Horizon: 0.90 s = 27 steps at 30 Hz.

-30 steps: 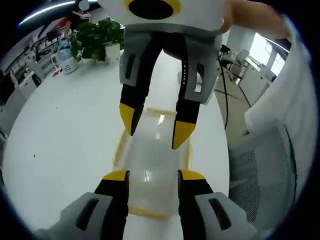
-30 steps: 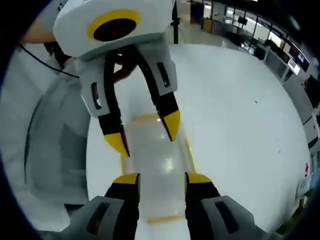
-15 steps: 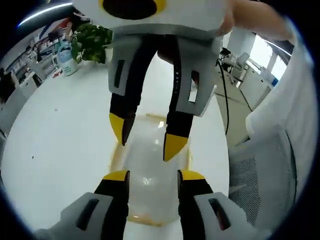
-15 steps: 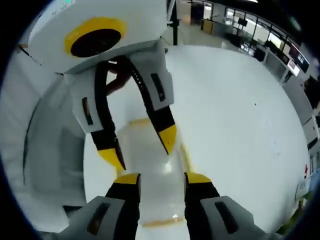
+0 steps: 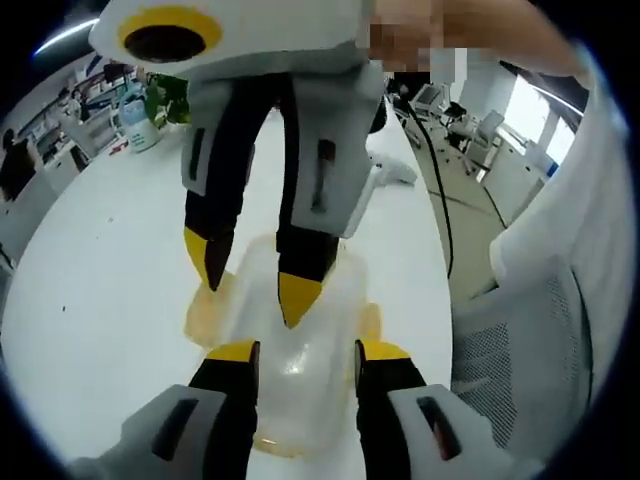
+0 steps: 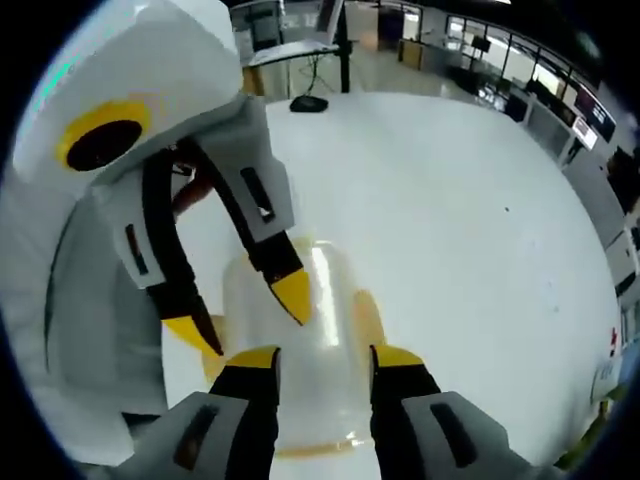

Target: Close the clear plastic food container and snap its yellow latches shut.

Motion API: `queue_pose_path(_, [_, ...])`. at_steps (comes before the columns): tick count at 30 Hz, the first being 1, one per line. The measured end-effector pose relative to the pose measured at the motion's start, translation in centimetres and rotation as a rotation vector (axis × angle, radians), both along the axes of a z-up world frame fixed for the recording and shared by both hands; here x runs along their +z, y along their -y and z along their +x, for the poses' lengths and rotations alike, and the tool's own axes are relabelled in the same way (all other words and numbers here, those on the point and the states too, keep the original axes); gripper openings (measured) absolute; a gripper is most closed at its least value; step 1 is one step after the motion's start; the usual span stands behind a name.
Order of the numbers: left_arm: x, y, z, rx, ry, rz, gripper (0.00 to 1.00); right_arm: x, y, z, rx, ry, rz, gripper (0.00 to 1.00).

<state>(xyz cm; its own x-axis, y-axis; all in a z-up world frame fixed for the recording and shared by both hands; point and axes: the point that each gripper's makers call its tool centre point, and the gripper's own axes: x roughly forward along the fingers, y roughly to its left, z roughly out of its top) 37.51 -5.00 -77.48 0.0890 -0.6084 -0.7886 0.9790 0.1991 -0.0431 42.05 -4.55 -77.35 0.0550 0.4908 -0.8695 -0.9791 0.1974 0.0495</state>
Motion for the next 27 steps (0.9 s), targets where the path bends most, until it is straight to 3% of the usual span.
queue_pose_path(2, [-0.4,-0.4,-0.1,-0.026,0.029,0.038,0.38,0.0,-0.1,0.1,0.003,-0.004,-0.001,0.34])
queue_pose_path(16, [-0.7,-0.4,-1.5,-0.026,0.037,0.048,0.40,-0.7,-0.6,0.7,0.015,-0.030,-0.015,0.36])
queue_pose_path(23, [-0.9,-0.8,-1.5,-0.027,0.072,0.067,0.41,-1.3,-0.6,0.8,0.024,-0.051,-0.034,0.36])
queue_pose_path(27, [-1.1,-0.9,-1.6,-0.063,0.121,0.099,0.41,-1.8,-0.5,0.8,0.032,-0.068,-0.054,0.37])
